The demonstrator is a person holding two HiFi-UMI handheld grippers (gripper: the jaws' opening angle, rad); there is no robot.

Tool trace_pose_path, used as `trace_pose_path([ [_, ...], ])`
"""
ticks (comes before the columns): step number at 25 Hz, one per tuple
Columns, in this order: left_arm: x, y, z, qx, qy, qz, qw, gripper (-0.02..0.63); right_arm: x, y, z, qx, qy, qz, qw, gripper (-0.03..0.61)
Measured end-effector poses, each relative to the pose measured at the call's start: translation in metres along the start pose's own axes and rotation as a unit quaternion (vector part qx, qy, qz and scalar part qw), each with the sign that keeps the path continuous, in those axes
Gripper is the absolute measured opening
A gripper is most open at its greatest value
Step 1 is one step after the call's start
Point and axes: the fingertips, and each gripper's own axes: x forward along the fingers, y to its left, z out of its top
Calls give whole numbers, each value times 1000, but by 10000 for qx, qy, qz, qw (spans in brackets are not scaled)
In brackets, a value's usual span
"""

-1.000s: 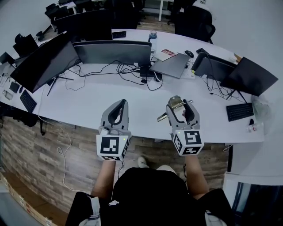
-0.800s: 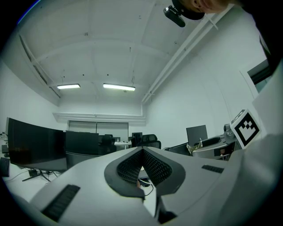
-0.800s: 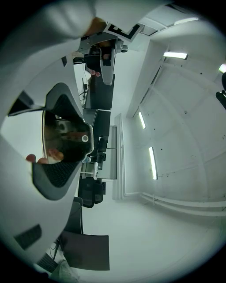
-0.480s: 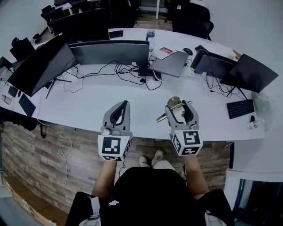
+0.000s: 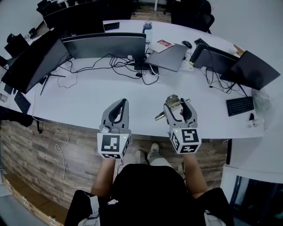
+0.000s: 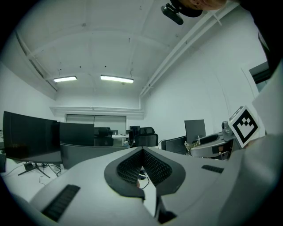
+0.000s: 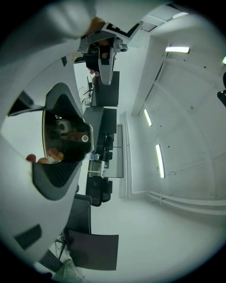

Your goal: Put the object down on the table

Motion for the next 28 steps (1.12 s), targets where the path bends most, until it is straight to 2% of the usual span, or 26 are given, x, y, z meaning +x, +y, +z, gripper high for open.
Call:
trace_pose_path([
  [15, 41, -7, -75, -260, 773, 132, 9966, 12, 48, -24, -91, -32, 1070, 397, 9935, 293],
  [28, 54, -27, -133, -413, 1284, 123, 9908, 12, 68, -31, -196, -135, 2236, 832, 9710, 293],
])
